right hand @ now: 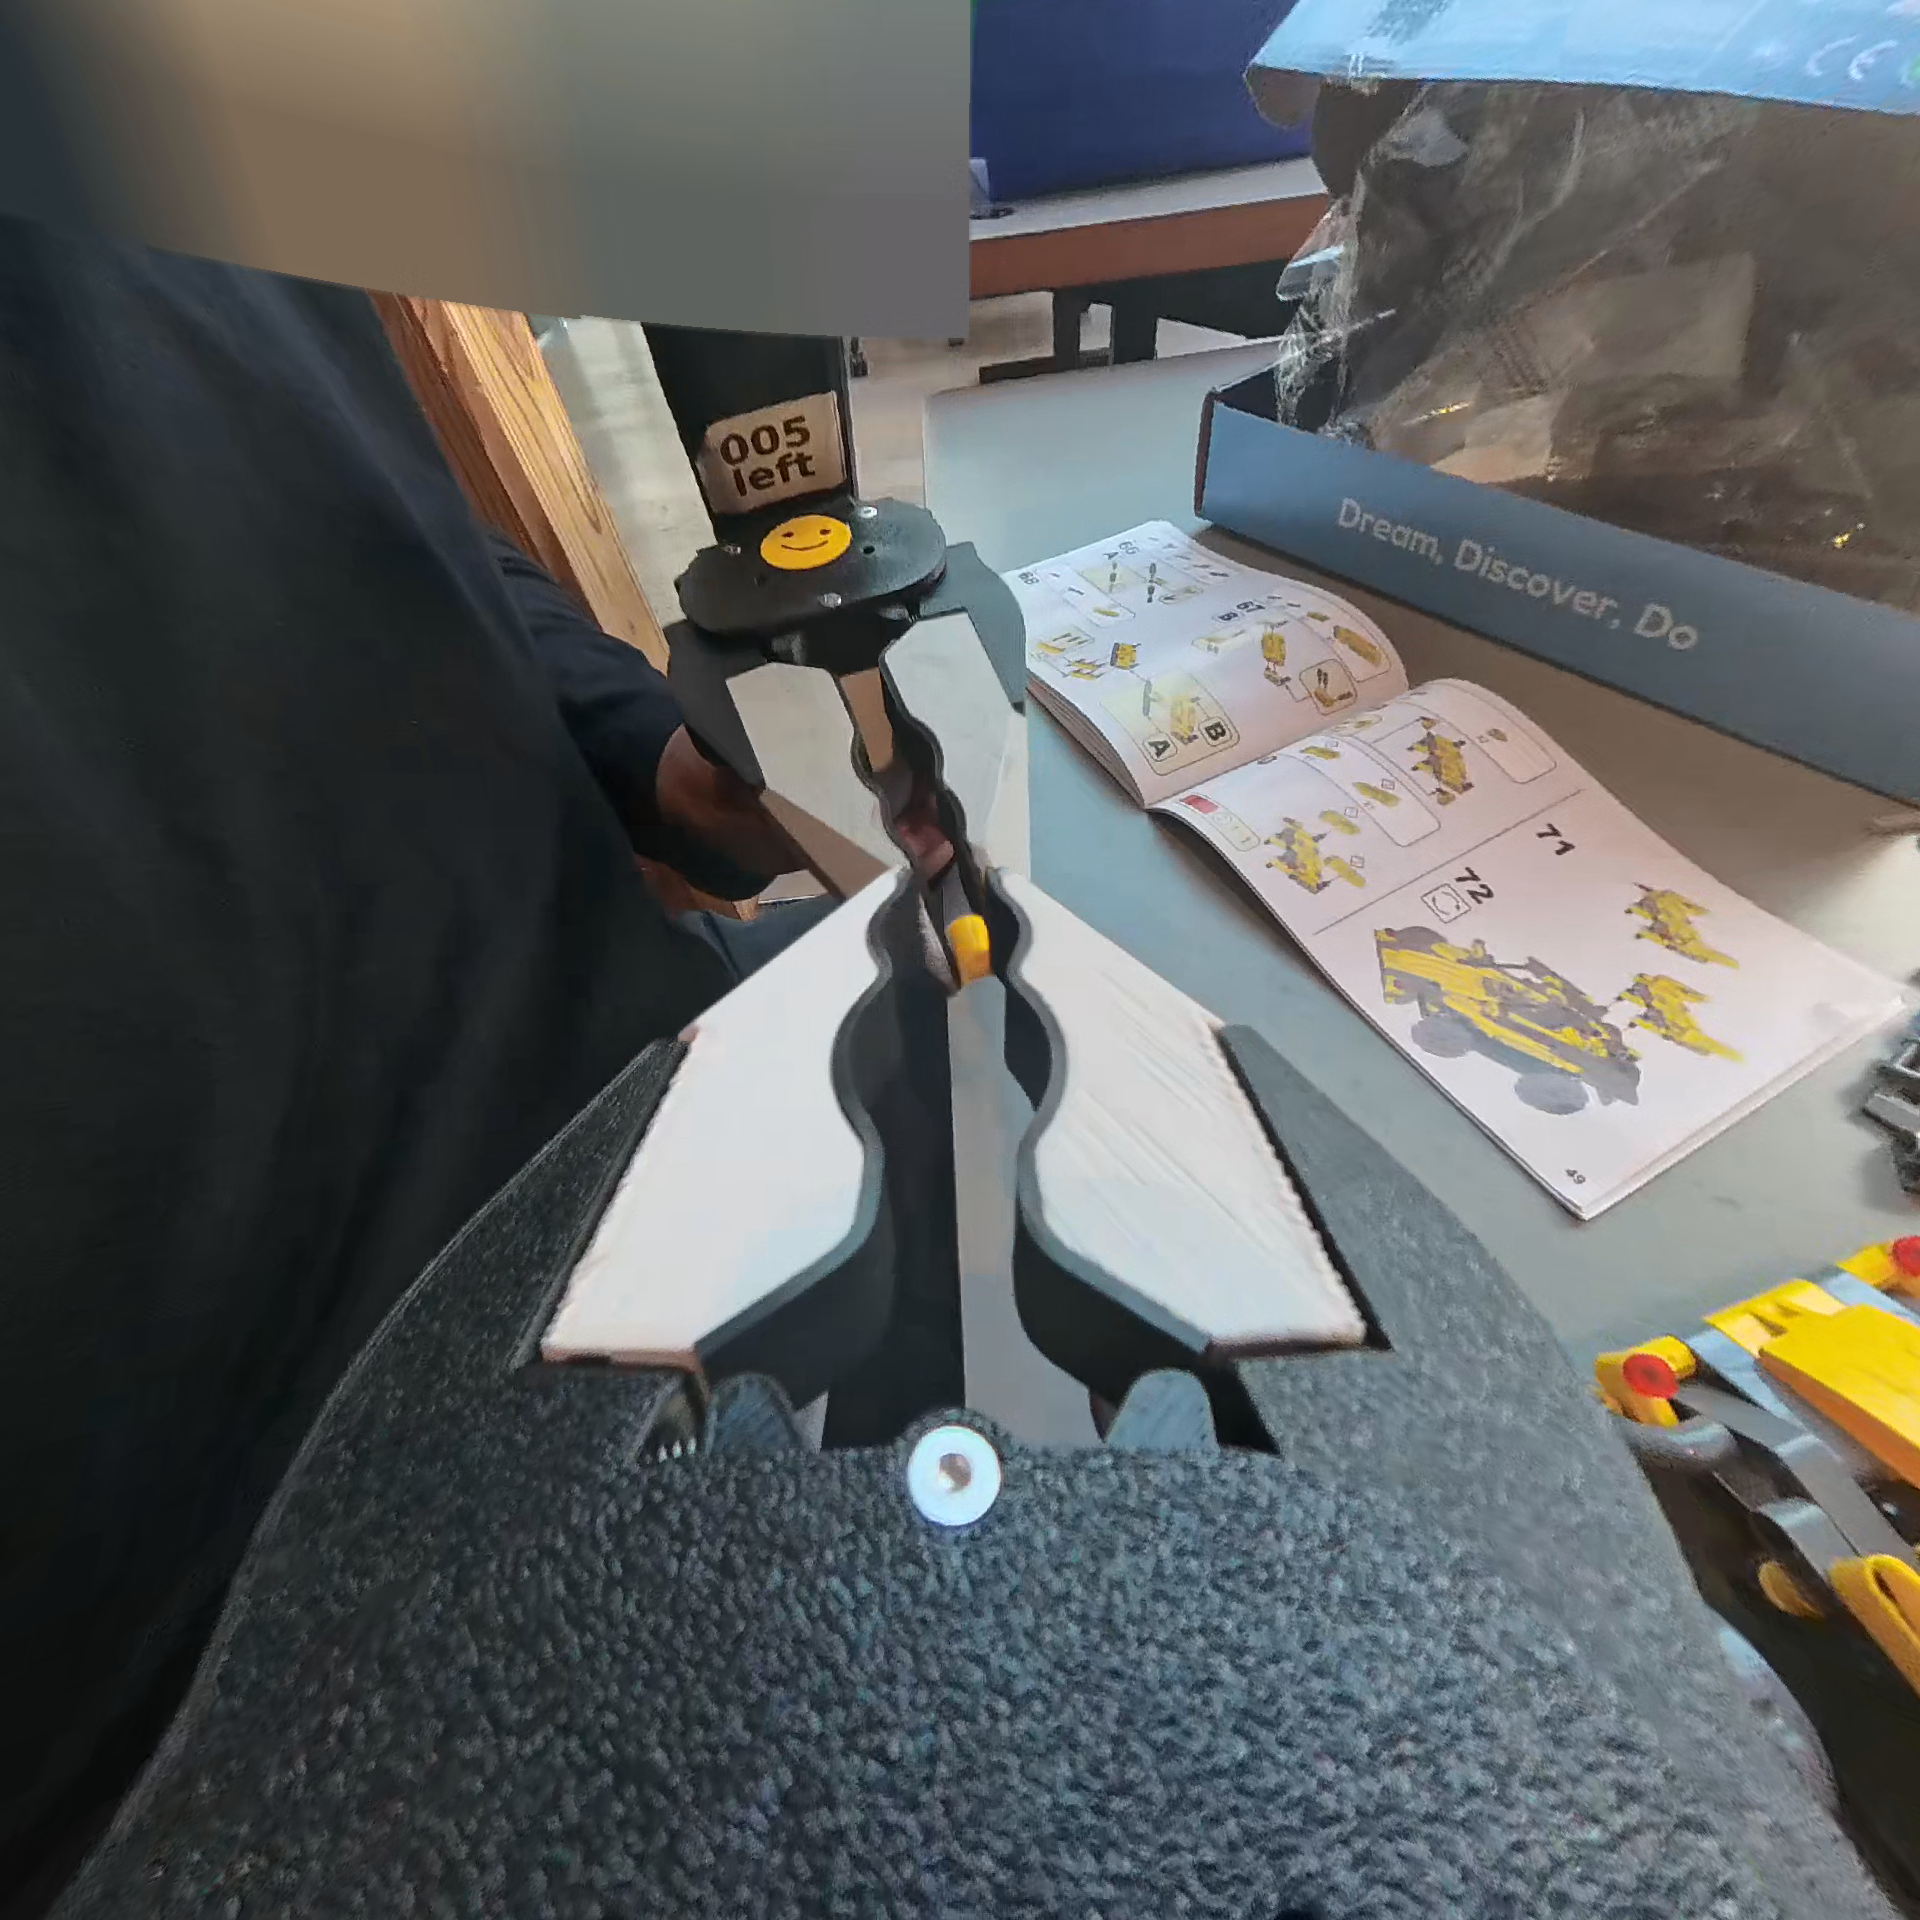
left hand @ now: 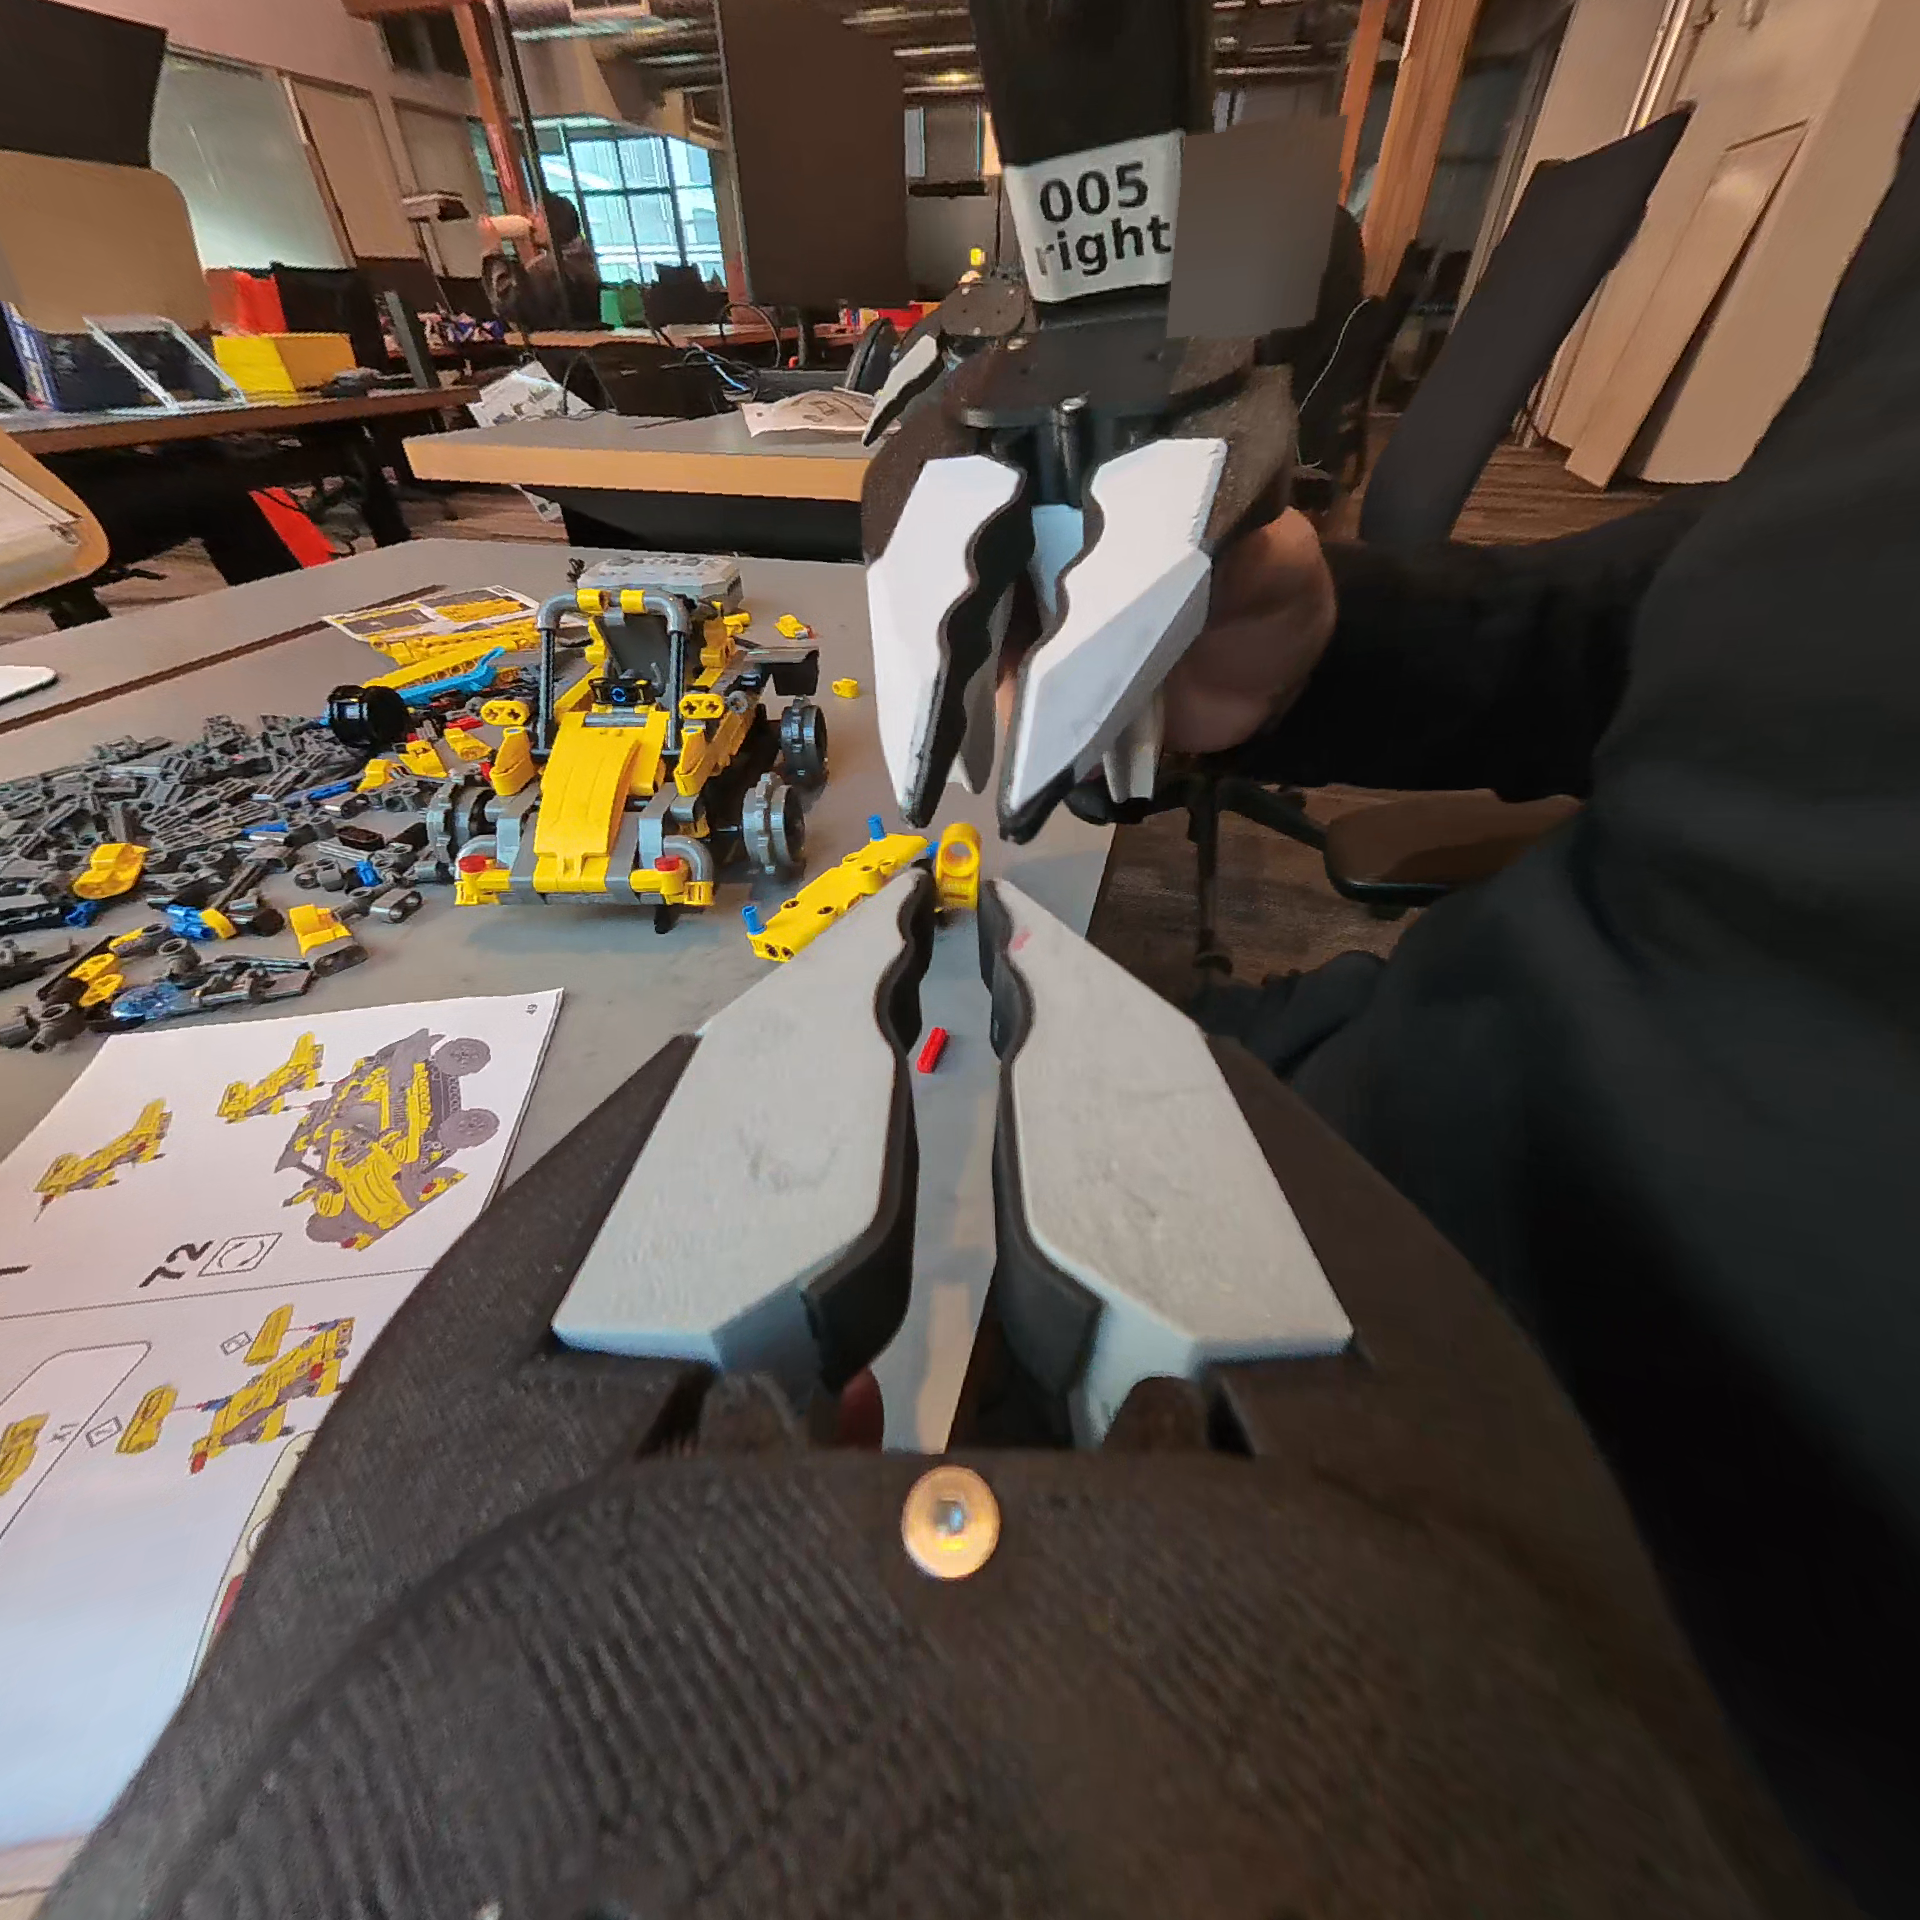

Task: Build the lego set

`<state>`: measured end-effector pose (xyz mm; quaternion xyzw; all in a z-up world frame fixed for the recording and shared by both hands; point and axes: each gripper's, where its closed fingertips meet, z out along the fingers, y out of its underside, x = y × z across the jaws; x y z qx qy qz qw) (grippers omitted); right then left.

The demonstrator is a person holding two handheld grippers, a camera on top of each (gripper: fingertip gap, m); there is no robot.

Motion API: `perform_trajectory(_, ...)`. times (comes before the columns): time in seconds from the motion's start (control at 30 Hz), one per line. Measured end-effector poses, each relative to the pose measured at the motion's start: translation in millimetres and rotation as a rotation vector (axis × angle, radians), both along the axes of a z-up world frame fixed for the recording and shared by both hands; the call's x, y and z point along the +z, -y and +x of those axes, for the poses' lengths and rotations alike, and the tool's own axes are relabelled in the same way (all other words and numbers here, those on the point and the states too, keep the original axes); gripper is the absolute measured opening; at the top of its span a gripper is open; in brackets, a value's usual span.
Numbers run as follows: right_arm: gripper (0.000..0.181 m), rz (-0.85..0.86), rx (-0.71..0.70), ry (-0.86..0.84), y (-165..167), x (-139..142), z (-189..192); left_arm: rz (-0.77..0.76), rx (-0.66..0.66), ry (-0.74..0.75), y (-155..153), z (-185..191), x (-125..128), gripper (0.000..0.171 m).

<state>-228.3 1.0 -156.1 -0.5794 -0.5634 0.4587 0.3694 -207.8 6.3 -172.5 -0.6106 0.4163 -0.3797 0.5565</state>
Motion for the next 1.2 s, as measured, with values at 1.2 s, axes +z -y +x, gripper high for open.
perform_trajectory(1.2, 0.012, 0.022, -0.033, 0.066, -17.1, -20.6, -6.7, -0.2, 0.134, 0.069, -29.1, -22.7, -7.1, 0.005)
